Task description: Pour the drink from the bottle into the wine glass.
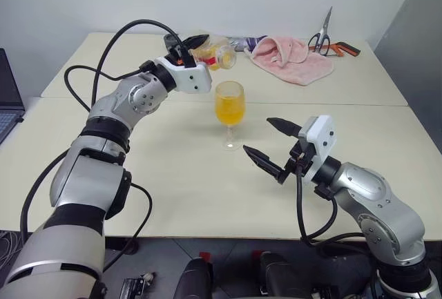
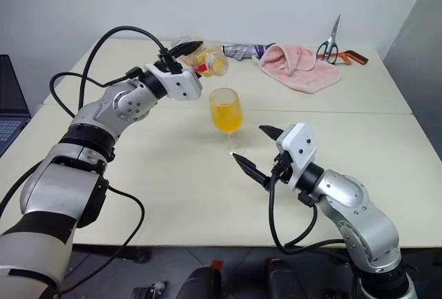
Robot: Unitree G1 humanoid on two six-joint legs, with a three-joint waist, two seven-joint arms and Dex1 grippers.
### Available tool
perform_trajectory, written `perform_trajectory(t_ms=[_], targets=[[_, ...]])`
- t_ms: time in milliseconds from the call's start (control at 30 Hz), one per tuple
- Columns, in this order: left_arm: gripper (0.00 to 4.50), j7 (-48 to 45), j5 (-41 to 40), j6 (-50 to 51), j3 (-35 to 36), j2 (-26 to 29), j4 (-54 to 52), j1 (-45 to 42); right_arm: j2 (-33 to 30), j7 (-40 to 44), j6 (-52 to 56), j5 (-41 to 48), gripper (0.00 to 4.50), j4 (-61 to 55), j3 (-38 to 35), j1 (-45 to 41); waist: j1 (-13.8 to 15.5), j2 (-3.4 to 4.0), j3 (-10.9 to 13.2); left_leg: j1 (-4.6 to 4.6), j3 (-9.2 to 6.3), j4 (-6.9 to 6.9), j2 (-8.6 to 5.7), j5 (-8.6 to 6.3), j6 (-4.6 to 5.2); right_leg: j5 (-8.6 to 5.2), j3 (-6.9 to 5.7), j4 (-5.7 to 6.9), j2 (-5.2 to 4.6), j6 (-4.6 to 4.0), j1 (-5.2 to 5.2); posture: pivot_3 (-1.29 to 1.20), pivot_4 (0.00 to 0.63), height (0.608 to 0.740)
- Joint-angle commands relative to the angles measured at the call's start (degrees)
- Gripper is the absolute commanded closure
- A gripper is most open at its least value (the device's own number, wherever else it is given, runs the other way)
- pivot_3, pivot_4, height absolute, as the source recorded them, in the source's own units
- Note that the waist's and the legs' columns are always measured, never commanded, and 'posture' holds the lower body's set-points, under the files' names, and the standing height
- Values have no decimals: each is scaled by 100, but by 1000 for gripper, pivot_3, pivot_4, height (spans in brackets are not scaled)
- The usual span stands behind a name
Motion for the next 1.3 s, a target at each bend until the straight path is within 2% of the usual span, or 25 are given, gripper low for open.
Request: perform_trajectory(t_ms=[33,167,300,533,733,867,1300], targets=[[2791,-260,-651,130,457,-94,-362,25,-24,98,-137,11,0,-77,-15,-164,2,0,0,0,0,0,0,0,0,0,0,0,0,0,0,0,150,740],[2792,-988,-1619,511,934,-409,-749,325,-57,199,-184,6,0,-11,-37,-201,2,0,0,-1,-1,2,1,0,0,0,-1,1,0,0,0,0,150,740],[2793,-1588,-2562,1359,1482,-662,-1366,676,-111,337,-175,30,0,35,-13,-253,-7,0,0,0,0,5,2,0,-1,0,0,4,0,-1,0,0,150,740],[2794,-1931,-3659,3242,2351,-634,-2699,1698,-192,754,-56,255,0,209,77,-457,-87,0,-1,6,-1,6,8,0,-1,0,3,13,3,-1,0,0,150,740],[2794,-1925,-4224,4648,2842,-597,-3855,2714,-254,1069,-32,294,0,541,209,-829,-94,0,-1,3,-8,22,12,0,0,0,1,26,0,-1,0,0,150,740],[2794,-1951,-4500,5193,3090,-572,-4319,3225,-239,1138,-27,234,0,757,320,-1050,-87,0,-1,4,-9,33,13,0,0,0,1,32,-1,-1,2,0,150,740],[2794,-2411,-4663,5324,3318,-455,-3833,3710,-101,1087,113,137,0,870,606,-1224,-5,0,-1,4,-11,65,11,-1,1,0,0,60,1,0,5,0,150,740]])
